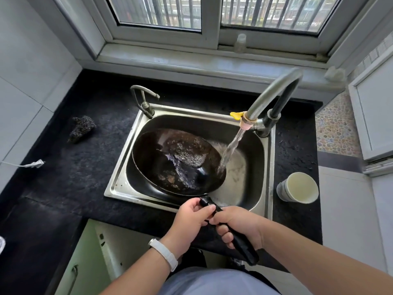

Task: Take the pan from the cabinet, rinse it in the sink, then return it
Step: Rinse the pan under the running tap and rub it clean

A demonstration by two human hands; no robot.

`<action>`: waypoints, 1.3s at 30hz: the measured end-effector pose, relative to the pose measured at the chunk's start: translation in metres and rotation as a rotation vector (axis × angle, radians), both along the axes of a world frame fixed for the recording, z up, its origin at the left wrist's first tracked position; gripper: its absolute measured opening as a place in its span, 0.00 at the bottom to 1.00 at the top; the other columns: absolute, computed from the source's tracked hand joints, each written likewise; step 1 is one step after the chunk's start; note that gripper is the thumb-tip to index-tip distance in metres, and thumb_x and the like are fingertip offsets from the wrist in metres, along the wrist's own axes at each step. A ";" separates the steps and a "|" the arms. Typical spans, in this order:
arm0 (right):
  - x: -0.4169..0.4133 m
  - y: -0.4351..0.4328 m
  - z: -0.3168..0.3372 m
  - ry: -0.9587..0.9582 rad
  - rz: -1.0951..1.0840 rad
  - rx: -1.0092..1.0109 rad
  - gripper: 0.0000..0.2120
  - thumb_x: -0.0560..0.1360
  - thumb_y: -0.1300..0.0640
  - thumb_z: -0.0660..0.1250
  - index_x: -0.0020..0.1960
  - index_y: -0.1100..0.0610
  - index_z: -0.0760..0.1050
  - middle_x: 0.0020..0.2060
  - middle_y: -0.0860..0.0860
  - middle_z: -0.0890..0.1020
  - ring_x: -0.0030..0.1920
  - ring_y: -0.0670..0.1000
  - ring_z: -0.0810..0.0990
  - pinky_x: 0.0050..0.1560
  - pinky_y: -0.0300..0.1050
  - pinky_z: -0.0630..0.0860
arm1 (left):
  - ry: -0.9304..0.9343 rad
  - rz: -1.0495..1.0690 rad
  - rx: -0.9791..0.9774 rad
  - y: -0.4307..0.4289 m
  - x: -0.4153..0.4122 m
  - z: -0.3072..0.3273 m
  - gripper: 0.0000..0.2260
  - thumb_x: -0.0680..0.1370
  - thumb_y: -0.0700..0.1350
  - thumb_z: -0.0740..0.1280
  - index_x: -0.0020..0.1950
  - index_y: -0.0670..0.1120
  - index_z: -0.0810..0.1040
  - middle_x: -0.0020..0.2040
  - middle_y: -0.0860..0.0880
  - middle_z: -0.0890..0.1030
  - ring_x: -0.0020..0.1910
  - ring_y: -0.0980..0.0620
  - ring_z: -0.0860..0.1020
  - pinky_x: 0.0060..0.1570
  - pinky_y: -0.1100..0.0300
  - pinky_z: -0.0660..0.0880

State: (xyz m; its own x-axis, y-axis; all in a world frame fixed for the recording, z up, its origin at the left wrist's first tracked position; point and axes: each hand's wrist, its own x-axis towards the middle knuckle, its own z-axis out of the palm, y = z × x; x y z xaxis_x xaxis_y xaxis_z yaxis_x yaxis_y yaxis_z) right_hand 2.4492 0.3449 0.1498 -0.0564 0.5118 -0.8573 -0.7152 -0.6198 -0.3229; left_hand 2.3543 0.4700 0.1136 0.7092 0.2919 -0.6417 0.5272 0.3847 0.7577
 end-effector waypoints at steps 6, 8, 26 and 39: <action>0.003 0.003 0.008 -0.197 0.086 0.001 0.04 0.78 0.62 0.61 0.50 0.56 0.74 0.26 0.49 0.69 0.22 0.47 0.66 0.25 0.37 0.66 | -0.027 0.015 -0.066 0.000 0.007 -0.002 0.03 0.77 0.36 0.69 0.50 0.42 0.79 0.42 0.44 0.83 0.38 0.52 0.80 0.39 0.59 0.76; 0.006 0.004 0.011 -0.235 0.084 0.000 0.04 0.78 0.62 0.61 0.48 0.56 0.73 0.26 0.50 0.70 0.22 0.47 0.67 0.25 0.37 0.66 | -0.044 0.018 -0.098 -0.001 0.011 0.000 0.03 0.78 0.34 0.67 0.50 0.41 0.78 0.37 0.48 0.83 0.34 0.55 0.80 0.36 0.62 0.77; 0.002 -0.008 0.020 -0.493 0.127 -0.139 0.03 0.77 0.61 0.63 0.45 0.58 0.73 0.24 0.51 0.73 0.21 0.50 0.71 0.25 0.39 0.70 | -0.083 -0.027 -0.282 -0.016 0.020 0.000 0.11 0.72 0.41 0.68 0.53 0.41 0.78 0.44 0.41 0.79 0.37 0.52 0.77 0.38 0.59 0.77; 0.017 -0.003 0.032 -0.658 0.134 -0.114 0.03 0.77 0.60 0.64 0.45 0.58 0.75 0.26 0.53 0.74 0.20 0.51 0.72 0.23 0.41 0.71 | -0.116 -0.018 -0.299 -0.012 0.045 0.003 0.16 0.74 0.38 0.66 0.61 0.37 0.76 0.52 0.42 0.82 0.46 0.48 0.80 0.43 0.56 0.77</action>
